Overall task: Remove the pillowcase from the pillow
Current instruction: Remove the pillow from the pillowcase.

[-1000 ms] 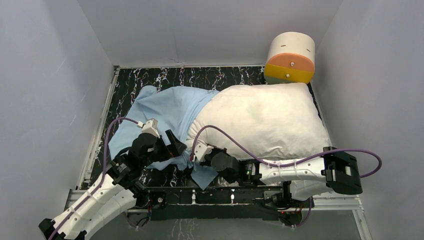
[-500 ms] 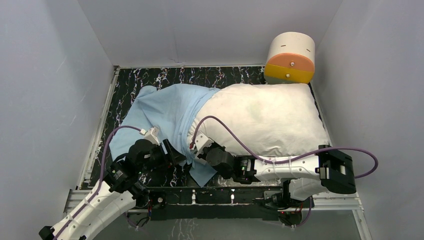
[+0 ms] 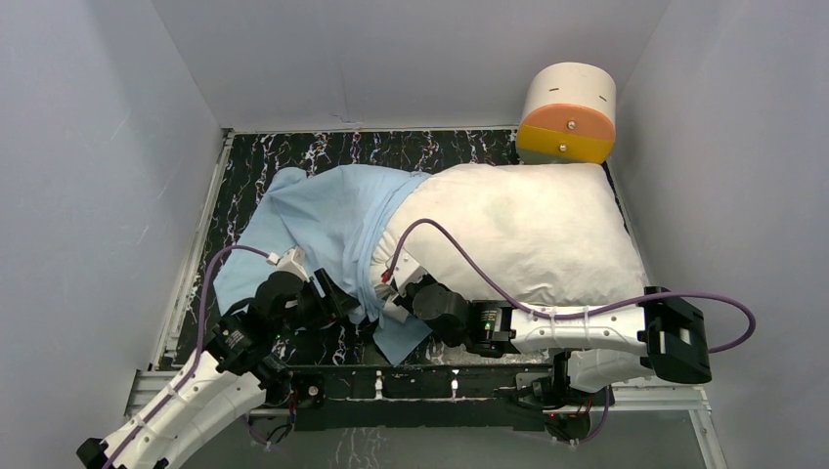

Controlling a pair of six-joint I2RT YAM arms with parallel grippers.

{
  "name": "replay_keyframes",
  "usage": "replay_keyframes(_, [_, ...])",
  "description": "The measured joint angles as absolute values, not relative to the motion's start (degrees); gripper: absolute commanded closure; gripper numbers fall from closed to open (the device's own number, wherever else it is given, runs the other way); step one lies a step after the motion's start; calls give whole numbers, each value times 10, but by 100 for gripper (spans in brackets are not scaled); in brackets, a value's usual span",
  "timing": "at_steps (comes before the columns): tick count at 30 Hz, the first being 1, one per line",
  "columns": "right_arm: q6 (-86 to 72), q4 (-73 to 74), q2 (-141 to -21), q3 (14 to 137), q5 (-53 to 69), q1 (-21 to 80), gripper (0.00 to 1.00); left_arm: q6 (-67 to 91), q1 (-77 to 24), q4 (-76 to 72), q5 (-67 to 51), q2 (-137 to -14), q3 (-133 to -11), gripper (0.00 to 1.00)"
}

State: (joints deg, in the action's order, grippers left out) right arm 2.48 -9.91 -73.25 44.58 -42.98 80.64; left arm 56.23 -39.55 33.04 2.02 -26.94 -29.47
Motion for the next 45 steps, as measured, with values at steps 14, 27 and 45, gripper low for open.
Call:
replay_keyframes(14, [-4,-72,-703,438,-438,807,100,606,-396,377,112,-203,-299,100])
replay_keyframes(27, [-36,-52,-534,369,-432,812,100,637,-400,535,286,-244,-446,100])
replay_keyframes(45, [7,9,-474,344,-178,805,48,390,-398,477,282,-479,-631,2])
